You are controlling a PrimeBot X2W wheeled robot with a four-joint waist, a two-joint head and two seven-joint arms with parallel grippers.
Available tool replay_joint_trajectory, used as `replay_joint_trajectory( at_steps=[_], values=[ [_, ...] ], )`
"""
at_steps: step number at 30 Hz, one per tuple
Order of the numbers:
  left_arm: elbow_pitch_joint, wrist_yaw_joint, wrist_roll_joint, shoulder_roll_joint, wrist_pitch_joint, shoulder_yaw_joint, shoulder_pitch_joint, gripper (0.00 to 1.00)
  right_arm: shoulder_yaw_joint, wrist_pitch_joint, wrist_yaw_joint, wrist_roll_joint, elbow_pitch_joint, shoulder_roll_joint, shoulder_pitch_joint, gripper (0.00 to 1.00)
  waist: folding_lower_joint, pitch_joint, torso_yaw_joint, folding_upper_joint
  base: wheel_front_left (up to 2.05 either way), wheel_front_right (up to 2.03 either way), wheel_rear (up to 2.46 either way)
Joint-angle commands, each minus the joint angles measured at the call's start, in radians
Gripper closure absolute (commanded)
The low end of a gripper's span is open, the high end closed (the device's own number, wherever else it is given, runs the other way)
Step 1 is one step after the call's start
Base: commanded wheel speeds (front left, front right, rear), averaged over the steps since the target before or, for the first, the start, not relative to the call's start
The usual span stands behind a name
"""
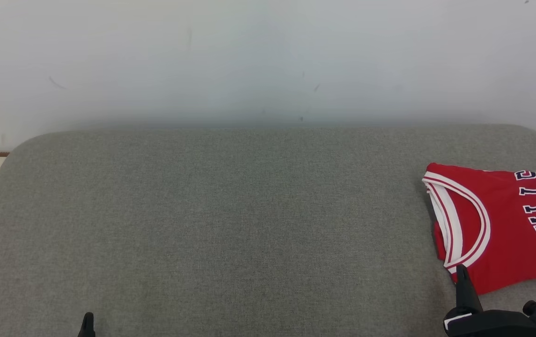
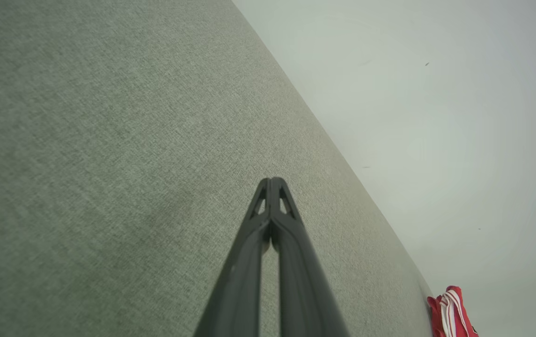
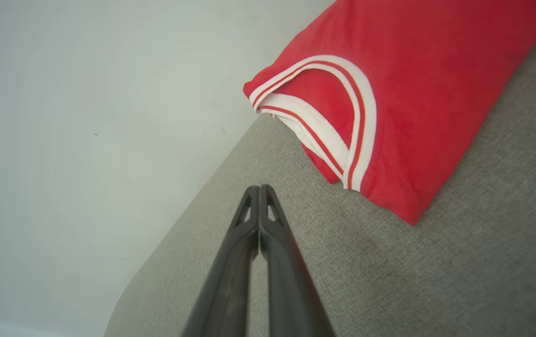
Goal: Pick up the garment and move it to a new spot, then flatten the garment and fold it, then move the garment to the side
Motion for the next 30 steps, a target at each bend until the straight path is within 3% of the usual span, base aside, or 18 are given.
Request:
replay_joint_trajectory(
  at_steps=[1,30],
  values=[
    [-0.007,-0.005,-0.036,0.007,0.009,0.008,-0.028,1.00,-0.003,0.006,0.000,0.038,-0.017,0.000,-0.017,1.00,0.0000,0.001,0.000,0.0000,0.00,0.00,0.00],
    [0.002,-0.024,-0.344,0.008,0.108,0.048,-0.046,1.00,-0.017,0.061,0.000,0.371,-0.042,0.011,-0.016,1.00,0.0000,0.013,0.008,0.0000,0.00,0.00,0.00]
  ],
)
